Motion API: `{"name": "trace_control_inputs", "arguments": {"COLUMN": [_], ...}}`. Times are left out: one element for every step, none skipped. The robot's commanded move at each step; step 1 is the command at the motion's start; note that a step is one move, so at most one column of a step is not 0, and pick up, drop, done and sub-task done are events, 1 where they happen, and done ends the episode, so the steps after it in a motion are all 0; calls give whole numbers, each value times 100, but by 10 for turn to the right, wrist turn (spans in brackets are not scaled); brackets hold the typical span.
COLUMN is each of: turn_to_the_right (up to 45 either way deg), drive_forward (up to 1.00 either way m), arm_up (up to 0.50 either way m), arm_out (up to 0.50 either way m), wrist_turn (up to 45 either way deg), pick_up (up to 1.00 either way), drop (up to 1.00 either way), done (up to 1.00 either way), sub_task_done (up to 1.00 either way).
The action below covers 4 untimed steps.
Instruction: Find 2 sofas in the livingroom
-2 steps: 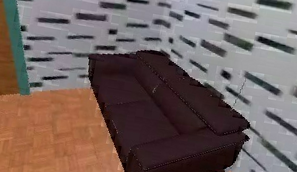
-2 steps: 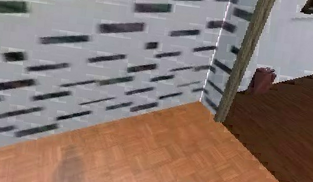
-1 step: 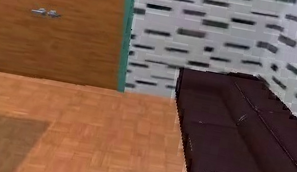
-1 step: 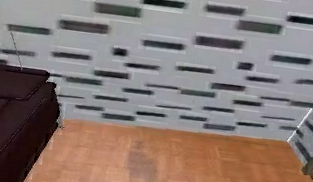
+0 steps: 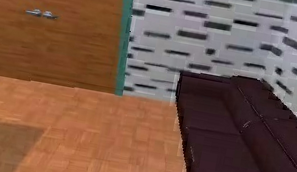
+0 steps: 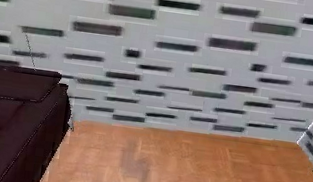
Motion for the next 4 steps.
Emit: {"name": "trace_control_inputs", "arguments": {"turn_to_the_right": [-150, 0, -180, 0], "drive_forward": [0, 65, 0, 100], "arm_up": [0, 0, 0, 0], "arm_out": [0, 0, 0, 0], "wrist_turn": [0, 0, 0, 0], "pick_up": [0, 0, 0, 0], "drop": [0, 0, 0, 0], "done": [0, 0, 0, 0], "sub_task_done": [0, 0, 0, 0]}}
